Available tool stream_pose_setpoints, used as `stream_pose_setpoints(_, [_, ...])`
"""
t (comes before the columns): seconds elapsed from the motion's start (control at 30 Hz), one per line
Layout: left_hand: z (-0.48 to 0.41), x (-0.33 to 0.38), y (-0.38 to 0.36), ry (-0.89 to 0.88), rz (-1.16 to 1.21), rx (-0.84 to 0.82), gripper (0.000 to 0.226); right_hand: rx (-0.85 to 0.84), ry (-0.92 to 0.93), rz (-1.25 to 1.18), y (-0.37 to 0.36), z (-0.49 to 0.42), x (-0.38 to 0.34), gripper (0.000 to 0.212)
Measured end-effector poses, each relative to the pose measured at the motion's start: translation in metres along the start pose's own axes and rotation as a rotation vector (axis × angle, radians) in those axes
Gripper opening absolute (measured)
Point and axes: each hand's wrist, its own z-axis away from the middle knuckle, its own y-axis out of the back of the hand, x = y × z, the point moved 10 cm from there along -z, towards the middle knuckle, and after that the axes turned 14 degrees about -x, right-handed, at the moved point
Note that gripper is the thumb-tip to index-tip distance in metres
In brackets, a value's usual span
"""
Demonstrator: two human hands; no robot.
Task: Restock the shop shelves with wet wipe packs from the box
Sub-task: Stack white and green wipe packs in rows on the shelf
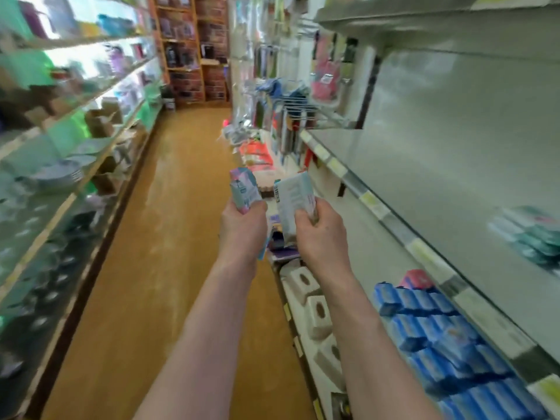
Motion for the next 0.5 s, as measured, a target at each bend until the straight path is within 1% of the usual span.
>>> stream_pose_setpoints(0.1, [-0.024, 0.002, -0.057, 0.000, 0.060, -0.104, 0.012, 0.081, -0.032, 0.033, 0.051, -0.014, 0.018, 0.014])
stream_pose_setpoints(0.2, [-0.041, 0.000, -0.120, 0.046, 0.089, -0.242, 0.010, 0.170, -0.072, 0.050, 0.101, -0.022, 0.038, 0.014])
stream_pose_setpoints(0.3, [-0.055, 0.000, -0.178, 0.060, 0.083, -0.357, 0.017, 0.282, -0.133, 0.106, 0.147, -0.025, 0.056, 0.013])
stream_pose_setpoints(0.4, [-0.065, -0.002, -0.232, 0.070, 0.072, -0.469, 0.006, 0.392, -0.144, 0.177, 0.186, -0.024, 0.067, 0.015])
stream_pose_setpoints(0.5, [-0.069, -0.007, -0.283, 0.109, 0.138, -0.615, 0.012, 0.486, -0.189, 0.217, 0.216, -0.023, 0.080, 0.019])
